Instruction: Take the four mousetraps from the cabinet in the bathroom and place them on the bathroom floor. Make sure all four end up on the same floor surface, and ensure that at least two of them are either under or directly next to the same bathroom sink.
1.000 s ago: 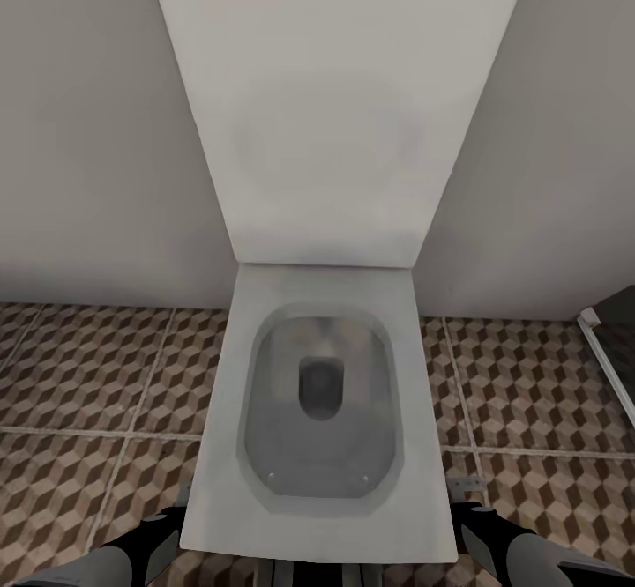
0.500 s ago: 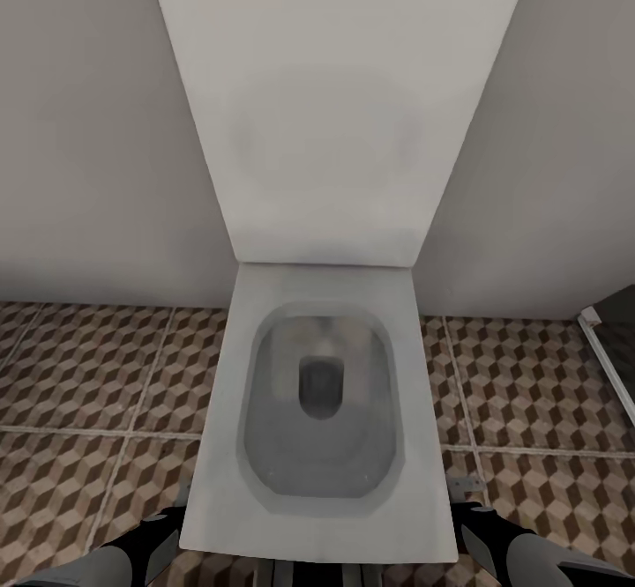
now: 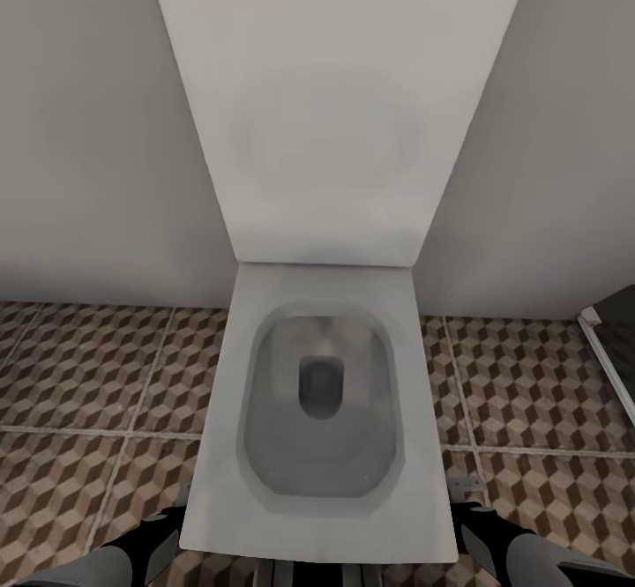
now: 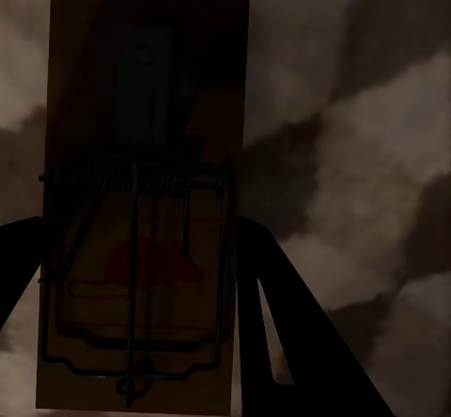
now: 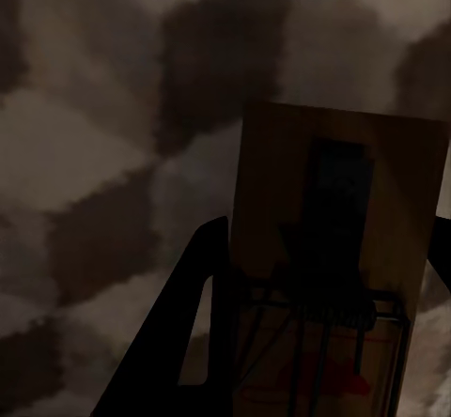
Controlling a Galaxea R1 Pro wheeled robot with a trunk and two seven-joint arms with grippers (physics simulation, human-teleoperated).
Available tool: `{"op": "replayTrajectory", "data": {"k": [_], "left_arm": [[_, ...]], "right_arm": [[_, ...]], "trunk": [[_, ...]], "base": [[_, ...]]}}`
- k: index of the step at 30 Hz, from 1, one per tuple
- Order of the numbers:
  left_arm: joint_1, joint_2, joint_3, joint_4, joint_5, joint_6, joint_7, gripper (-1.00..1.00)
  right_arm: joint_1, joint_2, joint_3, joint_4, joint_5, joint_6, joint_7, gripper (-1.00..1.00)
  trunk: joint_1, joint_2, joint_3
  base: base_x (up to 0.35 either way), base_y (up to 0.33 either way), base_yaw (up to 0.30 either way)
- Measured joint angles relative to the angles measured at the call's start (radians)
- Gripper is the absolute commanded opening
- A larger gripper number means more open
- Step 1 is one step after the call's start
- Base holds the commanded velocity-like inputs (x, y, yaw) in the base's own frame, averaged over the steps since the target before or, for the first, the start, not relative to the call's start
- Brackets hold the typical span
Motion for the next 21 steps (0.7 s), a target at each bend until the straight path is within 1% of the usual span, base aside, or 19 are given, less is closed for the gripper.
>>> {"op": "replayTrajectory", "data": {"k": [21], "left_arm": [[0.000, 0.000, 0.000, 0.000, -0.001, 0.000, 0.000, -1.00]], "right_arm": [[0.000, 0.002, 0.000, -0.001, 0.002, -0.001, -0.011, -1.00]], "trunk": [[0.000, 0.000, 0.000]], "base": [[0.000, 0.000, 0.000]]}}
